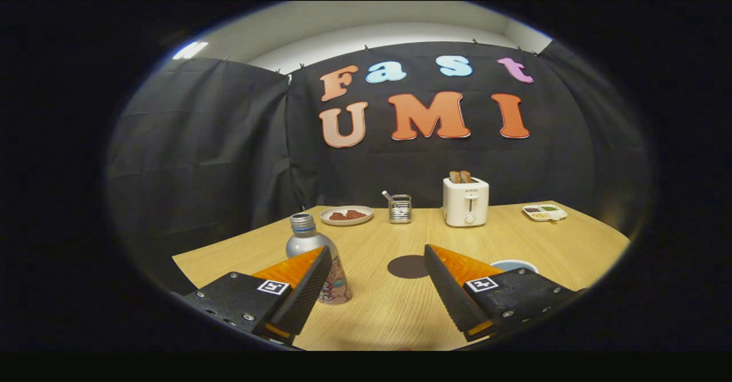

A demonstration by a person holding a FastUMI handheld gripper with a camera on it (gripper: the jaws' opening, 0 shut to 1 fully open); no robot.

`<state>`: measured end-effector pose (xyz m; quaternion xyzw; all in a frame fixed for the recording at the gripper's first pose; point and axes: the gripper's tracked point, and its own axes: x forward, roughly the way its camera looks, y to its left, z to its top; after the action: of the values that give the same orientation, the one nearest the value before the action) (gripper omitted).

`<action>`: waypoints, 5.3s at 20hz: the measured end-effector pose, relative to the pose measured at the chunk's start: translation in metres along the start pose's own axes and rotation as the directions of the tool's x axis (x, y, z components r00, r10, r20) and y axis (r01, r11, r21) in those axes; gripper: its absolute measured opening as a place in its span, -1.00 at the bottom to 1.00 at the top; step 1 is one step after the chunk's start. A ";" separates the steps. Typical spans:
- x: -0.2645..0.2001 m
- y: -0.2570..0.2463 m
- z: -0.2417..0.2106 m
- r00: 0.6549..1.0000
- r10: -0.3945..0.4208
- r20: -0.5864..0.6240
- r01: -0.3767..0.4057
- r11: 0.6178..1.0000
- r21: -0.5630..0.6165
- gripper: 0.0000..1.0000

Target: Take the bottle from table, then pour the juice into the cup, finally place the bottle on the coaster

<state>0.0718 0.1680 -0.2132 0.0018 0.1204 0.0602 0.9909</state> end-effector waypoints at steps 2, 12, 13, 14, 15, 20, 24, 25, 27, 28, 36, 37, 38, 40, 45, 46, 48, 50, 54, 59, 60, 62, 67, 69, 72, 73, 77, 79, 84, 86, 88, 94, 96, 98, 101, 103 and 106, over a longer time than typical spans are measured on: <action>0.004 0.010 -0.010 1.000 0.008 -0.013 -0.008 1.000 -0.002 0.89; 0.020 0.053 -0.050 0.996 0.050 -0.079 -0.049 0.999 0.023 0.89; 0.024 0.057 -0.054 0.994 0.053 -0.092 -0.051 0.998 0.024 0.89; 0.029 0.060 -0.057 0.993 0.055 -0.101 -0.053 0.998 0.027 0.89; 0.033 0.063 -0.058 0.993 0.058 -0.107 -0.055 0.998 0.032 0.90; 0.049 0.073 -0.079 0.984 0.036 -0.175 -0.026 0.998 0.059 0.90; 0.055 0.069 -0.087 0.977 -0.019 -0.212 0.035 0.997 0.070 0.74; 0.056 0.069 -0.085 0.979 -0.029 -0.202 0.044 0.997 0.070 0.67; 0.058 0.066 -0.085 0.977 -0.053 -0.205 0.068 0.996 0.065 0.62; 0.058 0.064 -0.084 0.977 -0.062 -0.206 0.079 0.994 0.075 0.59; 0.037 0.043 -0.058 0.982 -0.041 -0.182 0.082 0.971 0.223 0.54; 0.034 0.036 -0.053 0.984 -0.042 -0.174 0.086 0.963 0.254 0.54; 0.032 0.031 -0.049 0.985 -0.037 -0.169 0.085 0.954 0.287 0.54; 0.029 0.020 -0.045 0.987 -0.031 -0.161 0.087 0.930 0.356 0.53; 0.022 0.003 -0.051 0.984 0.005 -0.176 0.087 0.856 0.510 0.48; 0.021 0.000 -0.052 0.984 0.008 -0.177 0.089 0.840 0.535 0.48; 0.018 0.000 -0.054 0.984 0.021 -0.178 0.089 0.803 0.589 0.48; 0.018 0.003 -0.052 0.984 0.039 -0.174 0.084 0.759 0.646 0.49; 0.018 0.006 -0.050 0.984 0.069 -0.163 0.075 0.671 0.737 0.48; 0.020 0.008 -0.042 0.987 0.095 -0.129 0.057 0.546 0.836 0.48; 0.019 0.009 -0.042 0.987 0.102 -0.124 0.053 0.522 0.851 0.48; 0.018 0.011 -0.040 0.986 0.115 -0.121 0.050 0.488 0.872 0.47; 0.016 0.005 -0.033 0.989 0.108 -0.105 0.053 0.402 0.914 0.48; 0.015 0.002 -0.029 0.989 0.109 -0.101 0.056 0.356 0.933 0.47; 0.016 0.002 -0.028 0.988 0.118 -0.096 0.059 0.286 0.956 0.47; 0.016 0.001 -0.027 0.988 0.120 -0.095 0.061 0.261 0.963 0.47; 0.013 0.003 -0.021 0.987 0.135 -0.083 0.060 0.166 0.984 0.47; 0.012 0.000 -0.019 0.988 0.133 -0.075 0.058 0.128 0.990 0.47; 0.012 -0.001 -0.011 0.991 0.127 -0.052 0.046 0.048 0.998 0.48; 0.015 0.001 -0.007 0.990 0.134 -0.043 0.041 0.017 0.999 0.47; 0.017 0.002 -0.006 0.990 0.139 -0.035 0.038 -0.017 0.999 0.47; 0.018 -0.007 0.003 0.993 0.116 0.000 0.008 -0.073 0.997 0.47; 0.015 -0.011 0.008 0.994 0.112 0.018 -0.006 -0.101 0.995 0.47; 0.015 -0.013 0.012 0.994 0.103 0.044 -0.030 -0.131 0.991 0.47; 0.015 -0.014 0.016 0.994 0.095 0.062 -0.046 -0.155 0.987 0.47; 0.016 -0.016 0.016 0.993 0.093 0.072 -0.053 -0.189 0.981 0.47; 0.013 -0.015 0.017 0.992 0.097 0.077 -0.053 -0.225 0.973 0.47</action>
<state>0.0899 0.1545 -0.1997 0.7806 0.1355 0.0032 0.6101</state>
